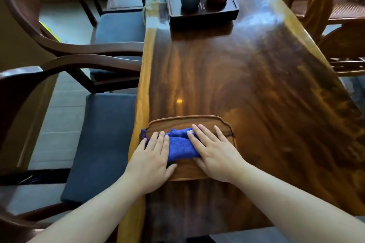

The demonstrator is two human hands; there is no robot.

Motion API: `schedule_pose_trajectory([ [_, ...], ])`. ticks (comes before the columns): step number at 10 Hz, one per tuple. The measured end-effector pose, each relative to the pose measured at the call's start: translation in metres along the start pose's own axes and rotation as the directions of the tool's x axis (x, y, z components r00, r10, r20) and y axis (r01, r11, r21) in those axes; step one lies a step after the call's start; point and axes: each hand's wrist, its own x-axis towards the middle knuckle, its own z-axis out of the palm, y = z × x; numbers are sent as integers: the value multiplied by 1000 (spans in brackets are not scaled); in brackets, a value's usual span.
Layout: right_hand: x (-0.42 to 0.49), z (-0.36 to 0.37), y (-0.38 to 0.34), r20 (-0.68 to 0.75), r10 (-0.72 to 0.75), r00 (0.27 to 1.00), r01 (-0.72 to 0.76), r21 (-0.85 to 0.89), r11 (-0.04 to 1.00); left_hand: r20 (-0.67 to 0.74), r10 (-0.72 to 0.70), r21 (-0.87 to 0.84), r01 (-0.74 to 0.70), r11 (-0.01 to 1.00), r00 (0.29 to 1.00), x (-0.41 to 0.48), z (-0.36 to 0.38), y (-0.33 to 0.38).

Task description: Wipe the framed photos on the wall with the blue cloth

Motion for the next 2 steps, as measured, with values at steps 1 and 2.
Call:
schedule_pose_trajectory([
  [1, 3, -14, 5, 104, -37, 994, 39, -13, 999, 29, -37, 22, 37, 999, 999, -3, -7, -1],
  [2, 5, -39, 8, 141, -73, 987, 83, -70, 994, 12, -94, 96, 92, 991, 996, -8, -27, -5],
])
